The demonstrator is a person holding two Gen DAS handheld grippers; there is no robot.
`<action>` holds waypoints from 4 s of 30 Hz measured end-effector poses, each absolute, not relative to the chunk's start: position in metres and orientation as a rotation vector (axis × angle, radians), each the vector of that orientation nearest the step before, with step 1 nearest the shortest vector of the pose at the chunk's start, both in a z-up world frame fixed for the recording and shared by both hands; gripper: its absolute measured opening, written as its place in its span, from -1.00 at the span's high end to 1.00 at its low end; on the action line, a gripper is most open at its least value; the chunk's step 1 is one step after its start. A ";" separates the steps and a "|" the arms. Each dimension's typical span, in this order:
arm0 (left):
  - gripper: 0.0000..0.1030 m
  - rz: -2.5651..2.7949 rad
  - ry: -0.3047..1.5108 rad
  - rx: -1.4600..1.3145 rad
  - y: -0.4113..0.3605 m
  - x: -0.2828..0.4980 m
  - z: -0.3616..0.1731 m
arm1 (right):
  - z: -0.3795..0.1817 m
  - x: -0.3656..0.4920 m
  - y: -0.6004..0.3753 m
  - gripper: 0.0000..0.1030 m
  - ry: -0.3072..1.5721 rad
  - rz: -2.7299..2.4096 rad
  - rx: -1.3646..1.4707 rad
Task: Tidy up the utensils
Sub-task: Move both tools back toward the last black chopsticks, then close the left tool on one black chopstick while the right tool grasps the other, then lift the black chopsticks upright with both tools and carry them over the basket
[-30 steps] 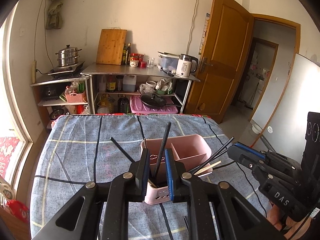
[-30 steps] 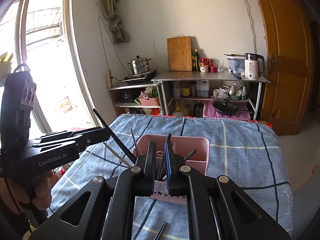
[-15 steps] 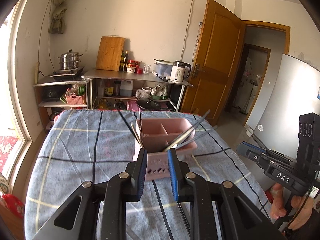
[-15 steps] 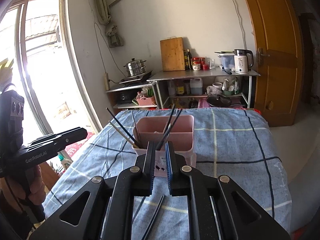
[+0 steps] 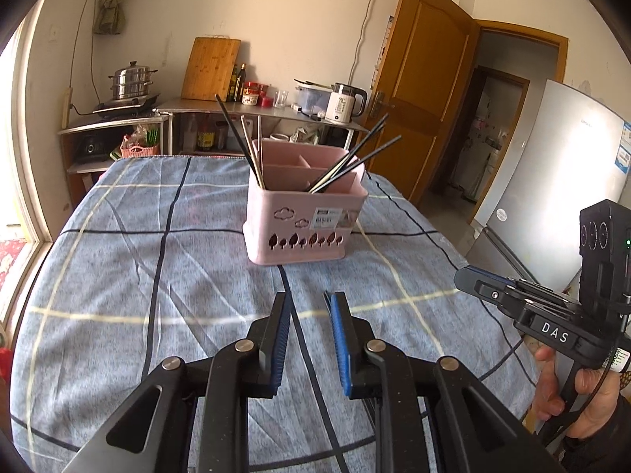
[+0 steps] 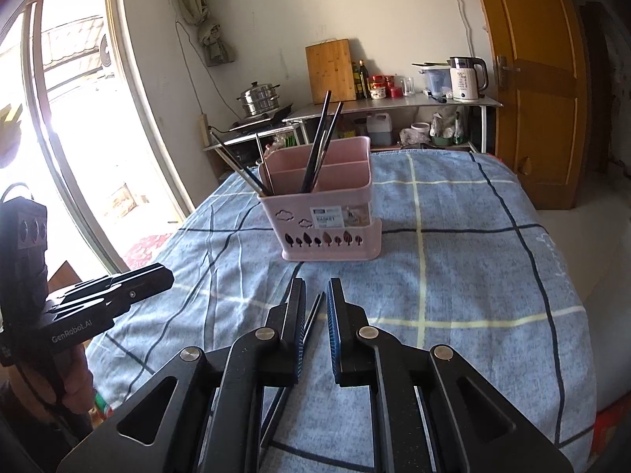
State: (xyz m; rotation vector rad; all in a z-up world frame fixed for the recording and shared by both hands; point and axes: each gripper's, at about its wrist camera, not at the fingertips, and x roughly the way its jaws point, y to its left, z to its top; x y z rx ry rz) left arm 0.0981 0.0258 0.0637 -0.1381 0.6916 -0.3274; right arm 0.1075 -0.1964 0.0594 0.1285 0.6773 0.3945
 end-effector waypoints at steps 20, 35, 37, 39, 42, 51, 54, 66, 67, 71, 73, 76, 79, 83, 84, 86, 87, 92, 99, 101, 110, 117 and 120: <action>0.60 -0.301 0.768 -0.155 0.033 0.097 0.024 | -0.014 0.116 -0.161 0.70 0.881 0.417 0.104; 0.60 -0.285 0.803 -0.192 0.047 0.110 0.007 | -0.045 0.134 -0.148 0.69 0.965 0.381 0.088; 0.60 -0.288 0.808 -0.193 0.045 0.111 0.006 | -0.045 0.134 -0.149 0.69 0.969 0.380 0.082; 0.60 -0.290 0.815 -0.190 0.043 0.112 0.004 | -0.045 0.135 -0.145 0.69 0.973 0.371 0.060; 0.60 -0.300 0.827 -0.191 0.039 0.114 0.002 | -0.044 0.134 -0.144 0.72 0.984 0.363 0.032; 0.60 -0.369 0.935 -0.221 0.009 0.135 -0.020 | -0.043 0.131 -0.169 0.79 1.012 0.372 0.040; 0.60 -0.397 0.977 -0.224 -0.010 0.145 -0.032 | -0.043 0.131 -0.183 0.79 1.013 0.355 0.048; 0.85 -0.342 0.994 -0.064 -0.050 0.152 -0.047 | -0.040 0.132 -0.213 0.79 1.015 0.311 0.090; 0.85 -0.339 0.998 -0.074 -0.046 0.151 -0.047 | -0.040 0.132 -0.214 0.79 1.015 0.309 0.094; 0.87 -0.282 0.997 -0.073 -0.029 0.149 -0.045 | -0.040 0.138 -0.215 0.79 1.013 0.295 0.105; 0.87 -0.247 0.998 -0.079 -0.018 0.149 -0.046 | -0.041 0.143 -0.215 0.79 1.014 0.287 0.107; 0.87 -0.228 1.010 -0.107 -0.006 0.151 -0.045 | -0.041 0.149 -0.215 0.79 1.016 0.273 0.111; 0.87 -0.230 1.026 -0.114 -0.002 0.155 -0.045 | -0.042 0.155 -0.215 0.79 1.025 0.262 0.119; 0.87 -0.231 1.041 -0.078 -0.007 0.162 -0.043 | -0.041 0.163 -0.210 0.79 1.032 0.253 0.098; 0.87 -0.231 1.044 -0.071 -0.010 0.164 -0.044 | -0.041 0.164 -0.210 0.79 1.032 0.250 0.101; 0.87 -0.231 1.051 -0.048 -0.012 0.168 -0.043 | -0.041 0.168 -0.211 0.79 1.032 0.247 0.113; 0.87 -0.230 1.052 -0.039 -0.014 0.169 -0.043 | -0.041 0.169 -0.211 0.79 1.031 0.248 0.116; 0.87 -0.226 1.055 0.006 -0.023 0.173 -0.043 | -0.042 0.171 -0.211 0.81 1.032 0.255 0.116; 0.90 -0.238 1.063 -0.030 -0.019 0.180 -0.036 | -0.035 0.171 -0.212 0.86 1.027 0.287 0.127; 0.90 -0.242 1.046 -0.043 -0.016 0.179 -0.029 | -0.029 0.170 -0.211 0.86 1.009 0.297 0.130; 0.91 -0.269 0.921 -0.078 -0.005 0.179 0.029 | 0.017 0.167 -0.210 0.89 0.889 0.337 0.137; 0.91 -0.285 0.827 -0.086 0.004 0.180 0.075 | 0.062 0.167 -0.212 0.90 0.772 0.356 0.132; 0.91 -0.293 0.786 -0.085 0.007 0.181 0.092 | 0.078 0.166 -0.212 0.90 0.727 0.362 0.124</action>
